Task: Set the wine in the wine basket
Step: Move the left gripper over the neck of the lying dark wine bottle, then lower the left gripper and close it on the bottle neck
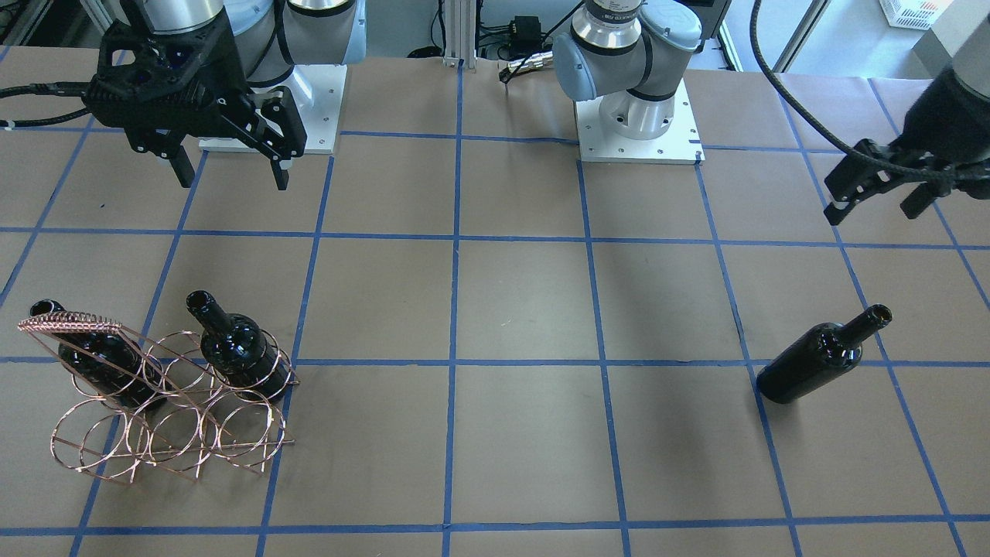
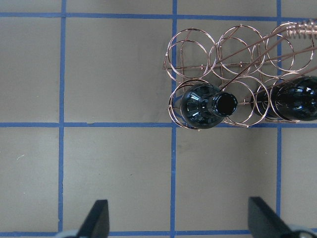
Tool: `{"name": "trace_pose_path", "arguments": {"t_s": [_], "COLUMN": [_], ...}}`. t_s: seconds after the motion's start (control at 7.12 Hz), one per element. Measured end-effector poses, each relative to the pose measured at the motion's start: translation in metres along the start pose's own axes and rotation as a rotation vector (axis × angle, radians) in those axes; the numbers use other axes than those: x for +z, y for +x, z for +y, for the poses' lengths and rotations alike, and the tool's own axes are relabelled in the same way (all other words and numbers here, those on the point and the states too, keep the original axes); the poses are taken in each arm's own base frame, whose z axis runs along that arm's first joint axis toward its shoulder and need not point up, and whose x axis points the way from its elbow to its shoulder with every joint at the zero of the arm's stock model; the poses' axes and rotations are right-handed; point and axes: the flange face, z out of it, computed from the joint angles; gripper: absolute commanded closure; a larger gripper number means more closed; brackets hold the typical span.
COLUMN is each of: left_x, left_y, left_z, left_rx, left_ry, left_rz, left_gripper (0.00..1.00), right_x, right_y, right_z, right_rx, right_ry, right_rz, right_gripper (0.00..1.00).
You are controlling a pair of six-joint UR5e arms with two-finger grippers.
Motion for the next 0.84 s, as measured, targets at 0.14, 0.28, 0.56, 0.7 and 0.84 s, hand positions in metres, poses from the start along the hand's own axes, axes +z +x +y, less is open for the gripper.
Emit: {"name": "trace_pose_path", "arguments": {"t_s": [0.14, 0.28, 0.56, 0.7, 0.84], "left_x": [0.012, 0.026, 0.057, 0.071, 0.088], "left_y": [-0.019, -0.03, -0.041, -0.045, -0.048], "left_z": [-0.011, -0.021, -0.042, -0.051, -0.06], "left_rx": [-0.005, -0.008, 0.035, 0.068, 0.084], "left_ry": [0.009, -0.001, -0.011, -0.016, -0.027], "left_rz": [0.0, 0.005, 0.008, 0.009, 0.015], "left_gripper": [0.0, 0.0, 0.0, 0.0, 0.0], "right_x": [0.0, 0.0, 0.0, -0.001, -0.001], "right_y": [0.0, 0.0, 0.0, 0.0, 0.0], "right_z": [0.0, 0.0, 0.0, 0.0, 0.0], "right_rx": [0.0, 0.0, 0.0, 0.0, 0.0], "right_ry": [0.0, 0.0, 0.001, 0.001, 0.001], "right_rz": [0.0, 0.0, 0.0, 0.0, 0.0], "right_gripper": [0.0, 0.0, 0.0, 0.0, 0.0]}}
